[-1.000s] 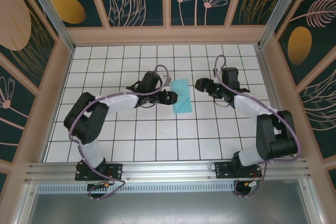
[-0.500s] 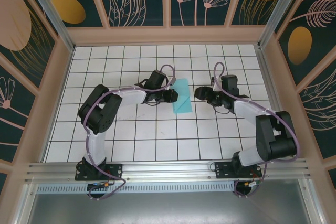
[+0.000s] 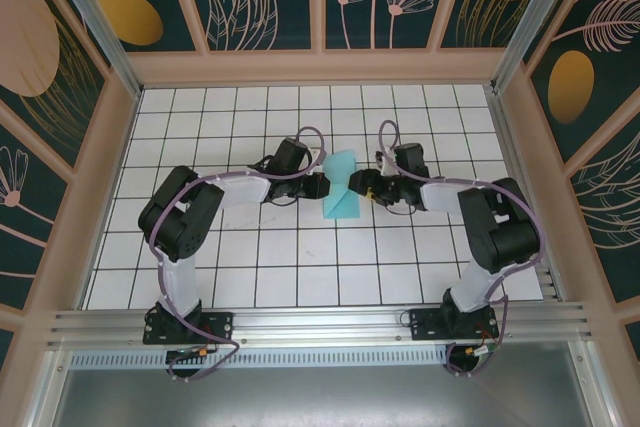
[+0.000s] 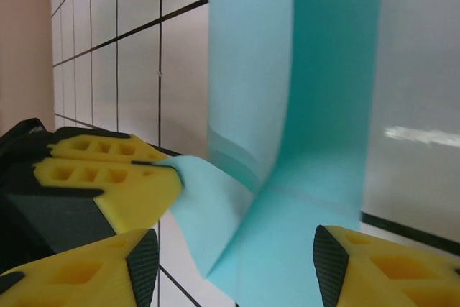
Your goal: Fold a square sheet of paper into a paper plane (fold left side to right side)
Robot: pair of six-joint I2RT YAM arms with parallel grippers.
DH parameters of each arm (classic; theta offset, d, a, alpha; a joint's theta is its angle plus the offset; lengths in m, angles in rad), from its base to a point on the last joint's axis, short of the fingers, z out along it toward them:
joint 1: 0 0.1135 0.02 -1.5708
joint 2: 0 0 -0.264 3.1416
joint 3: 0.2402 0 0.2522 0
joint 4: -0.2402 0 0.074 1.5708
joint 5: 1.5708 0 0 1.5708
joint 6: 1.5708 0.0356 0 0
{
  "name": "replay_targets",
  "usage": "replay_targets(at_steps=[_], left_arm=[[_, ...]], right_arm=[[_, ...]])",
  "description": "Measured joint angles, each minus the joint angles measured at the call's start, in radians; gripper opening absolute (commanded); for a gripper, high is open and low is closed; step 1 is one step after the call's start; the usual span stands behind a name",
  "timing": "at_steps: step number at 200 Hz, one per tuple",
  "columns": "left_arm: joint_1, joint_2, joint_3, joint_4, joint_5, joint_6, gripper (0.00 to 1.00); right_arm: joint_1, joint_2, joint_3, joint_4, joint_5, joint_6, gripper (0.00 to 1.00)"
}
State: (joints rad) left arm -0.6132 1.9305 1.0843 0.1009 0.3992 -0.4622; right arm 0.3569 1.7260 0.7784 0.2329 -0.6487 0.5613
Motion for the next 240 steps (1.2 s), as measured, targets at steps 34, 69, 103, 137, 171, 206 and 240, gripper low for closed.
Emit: replay_targets(at_steps=[34, 69, 103, 137, 171, 206, 240], left_arm=[[0.003, 0.0, -0.004, 0.005, -0.011, 0.0, 0.11], [0.009, -0.004, -0.019, 0.011, -0.018, -0.003, 0.14], [0.019, -0.039, -0.045, 0.011, -0.03, -0.006, 0.38], [0.05, -0.162, -0.103, 0.015, -0.056, -0.025, 0.77], [0.124, -0.406, -0.204, 0.05, -0.065, -0.108, 0.99], [0.17, -0.576, -0.257, 0.158, -0.003, -0.242, 0.98], [0.168, -0.588, -0.262, 0.319, 0.133, -0.385, 0.98]], right_arm=[[0.019, 0.071, 0.042, 0.034, -0.01, 0.024, 0.46], [0.021, 0.109, 0.057, 0.042, -0.011, 0.044, 0.28], [0.024, 0.11, 0.064, 0.054, -0.017, 0.049, 0.02], [0.012, 0.081, 0.065, 0.064, -0.034, 0.047, 0.0], [-0.051, -0.055, 0.062, 0.12, -0.096, 0.051, 0.0], [-0.1, -0.204, 0.063, 0.243, -0.175, 0.105, 0.0], [-0.087, -0.252, 0.101, 0.33, -0.233, 0.183, 0.01]])
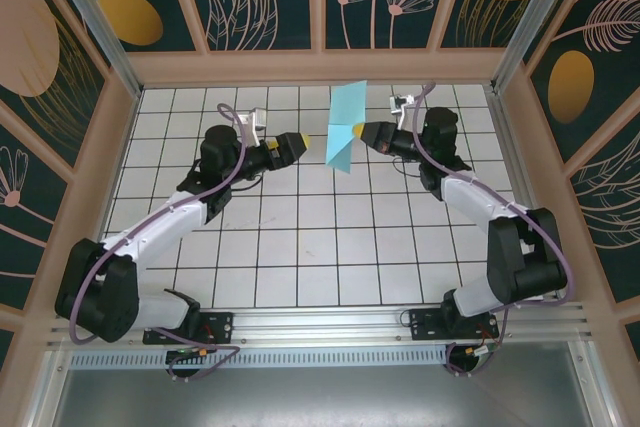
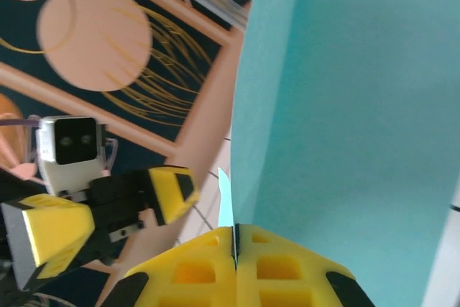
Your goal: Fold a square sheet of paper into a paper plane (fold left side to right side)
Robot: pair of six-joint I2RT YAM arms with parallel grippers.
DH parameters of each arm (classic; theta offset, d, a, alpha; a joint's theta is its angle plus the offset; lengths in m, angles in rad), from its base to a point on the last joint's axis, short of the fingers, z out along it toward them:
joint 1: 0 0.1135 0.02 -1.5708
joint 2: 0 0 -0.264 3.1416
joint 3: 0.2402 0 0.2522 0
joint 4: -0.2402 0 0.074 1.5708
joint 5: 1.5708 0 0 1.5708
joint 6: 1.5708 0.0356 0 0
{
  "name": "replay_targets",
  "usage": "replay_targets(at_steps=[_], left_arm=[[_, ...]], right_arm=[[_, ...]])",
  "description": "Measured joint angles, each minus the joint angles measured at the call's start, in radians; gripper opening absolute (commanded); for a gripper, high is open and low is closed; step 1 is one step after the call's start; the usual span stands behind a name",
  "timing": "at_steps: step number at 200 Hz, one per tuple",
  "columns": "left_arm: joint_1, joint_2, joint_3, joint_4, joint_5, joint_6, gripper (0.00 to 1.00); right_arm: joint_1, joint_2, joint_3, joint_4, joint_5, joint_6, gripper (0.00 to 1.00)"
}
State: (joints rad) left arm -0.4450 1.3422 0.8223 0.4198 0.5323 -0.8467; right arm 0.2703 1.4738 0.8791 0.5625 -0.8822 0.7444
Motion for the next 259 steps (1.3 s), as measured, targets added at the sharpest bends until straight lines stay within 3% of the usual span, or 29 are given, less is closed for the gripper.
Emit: replay_targets(at_steps=[29, 50, 103, 166, 202, 224, 243, 259], left_arm=[[0.0, 0.035, -0.011, 0.15, 0.101, -0.102, 0.98], [0.0, 0.072, -0.024, 0.227, 0.15, -0.158, 0.93], [-0.007, 0.105, -0.037, 0.339, 0.227, -0.236, 0.58], [-0.008, 0.129, -0.037, 0.345, 0.249, -0.243, 0.21], [-0.008, 0.129, -0.037, 0.336, 0.249, -0.228, 0.08], [-0.008, 0.129, -0.035, 0.298, 0.242, -0.2, 0.02], [-0.012, 0.125, -0.01, 0.186, 0.203, -0.127, 0.0], [-0.031, 0.102, 0.045, -0.008, 0.093, -0.006, 0.0]], right_arm=[[0.047, -0.006, 0.036, 0.018, -0.011, 0.029, 0.01], [0.082, -0.009, 0.053, 0.022, -0.018, 0.042, 0.02], [0.108, -0.009, 0.056, 0.05, -0.027, 0.084, 0.02], [0.111, -0.005, 0.057, 0.059, -0.029, 0.1, 0.06], [0.111, -0.005, 0.058, 0.033, -0.028, 0.082, 0.22], [0.103, -0.008, 0.059, -0.027, -0.016, 0.048, 0.38], [0.076, -0.029, 0.059, -0.122, 0.013, -0.003, 0.49], [0.041, -0.067, 0.061, -0.246, 0.076, -0.063, 0.55]])
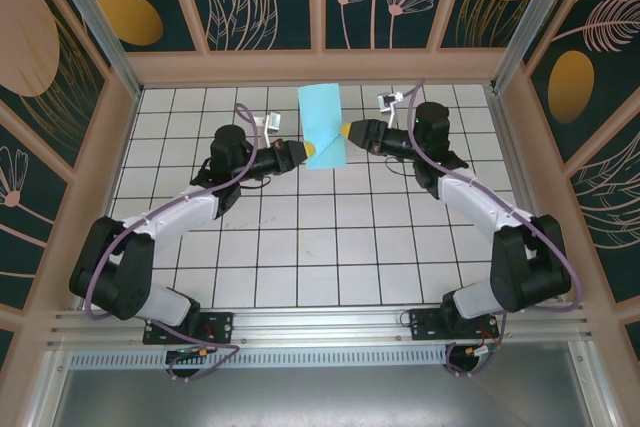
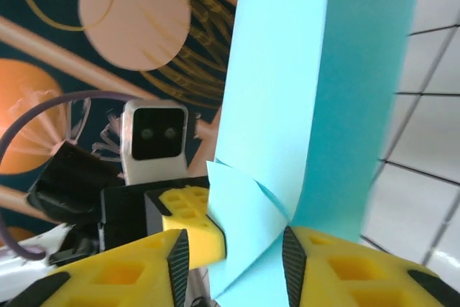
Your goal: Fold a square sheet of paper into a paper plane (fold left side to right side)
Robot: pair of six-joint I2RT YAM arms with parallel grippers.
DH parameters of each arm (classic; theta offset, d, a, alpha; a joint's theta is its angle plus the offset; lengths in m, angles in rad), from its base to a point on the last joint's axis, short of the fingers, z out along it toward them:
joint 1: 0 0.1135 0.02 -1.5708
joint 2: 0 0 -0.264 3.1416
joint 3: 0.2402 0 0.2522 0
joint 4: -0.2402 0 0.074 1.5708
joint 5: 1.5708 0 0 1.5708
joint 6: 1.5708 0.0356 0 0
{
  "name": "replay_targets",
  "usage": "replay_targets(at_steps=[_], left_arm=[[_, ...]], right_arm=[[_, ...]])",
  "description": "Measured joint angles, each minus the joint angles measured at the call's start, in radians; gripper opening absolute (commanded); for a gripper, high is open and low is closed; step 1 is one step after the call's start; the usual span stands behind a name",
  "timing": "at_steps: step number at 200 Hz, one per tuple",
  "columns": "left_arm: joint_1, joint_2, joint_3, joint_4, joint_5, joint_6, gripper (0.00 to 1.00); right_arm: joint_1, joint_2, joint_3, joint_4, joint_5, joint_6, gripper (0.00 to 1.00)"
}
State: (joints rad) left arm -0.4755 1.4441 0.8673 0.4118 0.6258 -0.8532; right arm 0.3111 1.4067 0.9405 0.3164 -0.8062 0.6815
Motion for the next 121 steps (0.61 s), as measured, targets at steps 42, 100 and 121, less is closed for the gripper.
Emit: replay_targets(at_steps=[42, 100, 121], left_arm=[[-0.169, -0.01, 0.301, -0.574, -0.484, 0.267, 0.0], [-0.308, 0.26, 0.619, -1.203, -1.031, 0.28, 0.0], [-0.343, 0.401, 0.732, -1.387, -1.135, 0.247, 0.03]], right_arm=[[-0.085, -0.079, 0.041, -0.38, 0.35, -0.174, 0.57], [-0.203, -0.165, -0.052, -0.601, 0.632, -0.241, 0.58], [-0.212, -0.19, -0.087, -0.62, 0.66, -0.253, 0.58]])
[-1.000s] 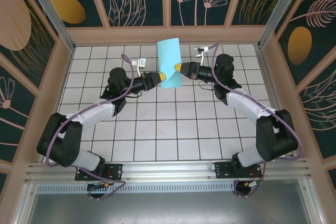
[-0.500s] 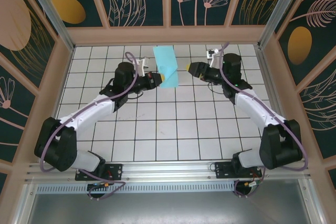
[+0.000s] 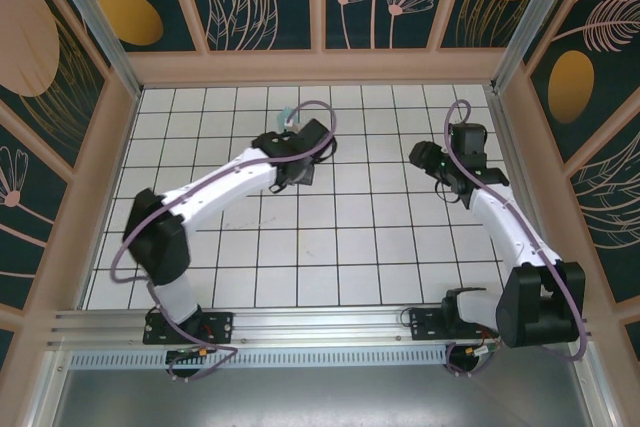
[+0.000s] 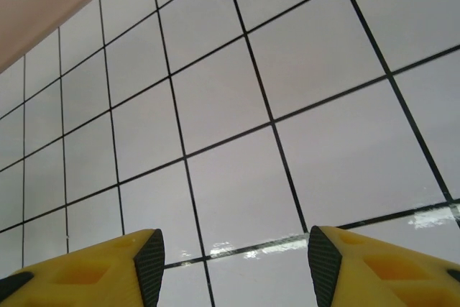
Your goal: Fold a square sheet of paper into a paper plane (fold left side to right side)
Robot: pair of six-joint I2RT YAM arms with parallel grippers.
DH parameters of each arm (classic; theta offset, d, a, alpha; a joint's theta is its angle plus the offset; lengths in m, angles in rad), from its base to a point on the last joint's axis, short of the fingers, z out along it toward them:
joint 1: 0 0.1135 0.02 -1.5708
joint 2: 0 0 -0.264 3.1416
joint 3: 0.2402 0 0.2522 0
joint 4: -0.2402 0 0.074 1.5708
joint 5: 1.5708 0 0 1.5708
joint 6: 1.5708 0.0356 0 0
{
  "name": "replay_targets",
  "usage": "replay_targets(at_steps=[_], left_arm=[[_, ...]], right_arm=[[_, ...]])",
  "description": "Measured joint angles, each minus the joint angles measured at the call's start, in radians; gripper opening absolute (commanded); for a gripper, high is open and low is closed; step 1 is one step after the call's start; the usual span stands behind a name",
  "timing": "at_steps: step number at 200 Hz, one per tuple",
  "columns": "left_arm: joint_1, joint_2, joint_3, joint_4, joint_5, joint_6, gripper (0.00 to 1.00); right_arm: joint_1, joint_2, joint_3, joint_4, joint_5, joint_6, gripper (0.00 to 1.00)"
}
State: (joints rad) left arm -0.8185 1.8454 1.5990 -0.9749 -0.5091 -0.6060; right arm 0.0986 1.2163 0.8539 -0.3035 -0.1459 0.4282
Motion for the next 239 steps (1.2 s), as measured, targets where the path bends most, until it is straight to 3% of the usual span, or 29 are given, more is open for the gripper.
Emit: replay_targets(at_steps=[35, 94, 145, 168, 203, 239], left_arm=[[-0.047, 0.201, 0.2, -0.232, -0.051, -0.031, 0.05], [-0.097, 0.408, 0.398, -0.344, 0.004, -0.034, 0.1], [-0.096, 0.534, 0.442, -0.36, 0.068, -0.011, 0.44], [-0.096, 0.537, 0.462, -0.335, 0.132, 0.023, 0.57], [-0.082, 0.489, 0.467, -0.193, 0.307, 0.075, 0.64], [0.011, 0.245, 0.265, 0.063, 0.488, 0.095, 0.71]], right_arm=[[-0.004, -0.021, -0.033, -0.003, 0.008, -0.005, 0.58], [-0.013, -0.039, -0.084, 0.012, -0.013, -0.005, 0.58], [-0.029, -0.039, -0.104, 0.024, -0.036, -0.005, 0.58], [-0.032, -0.039, -0.11, 0.031, -0.057, -0.005, 0.58], [-0.034, -0.037, -0.111, 0.051, -0.129, -0.005, 0.58], [0.011, 0.02, -0.111, 0.125, -0.221, 0.025, 0.58]])
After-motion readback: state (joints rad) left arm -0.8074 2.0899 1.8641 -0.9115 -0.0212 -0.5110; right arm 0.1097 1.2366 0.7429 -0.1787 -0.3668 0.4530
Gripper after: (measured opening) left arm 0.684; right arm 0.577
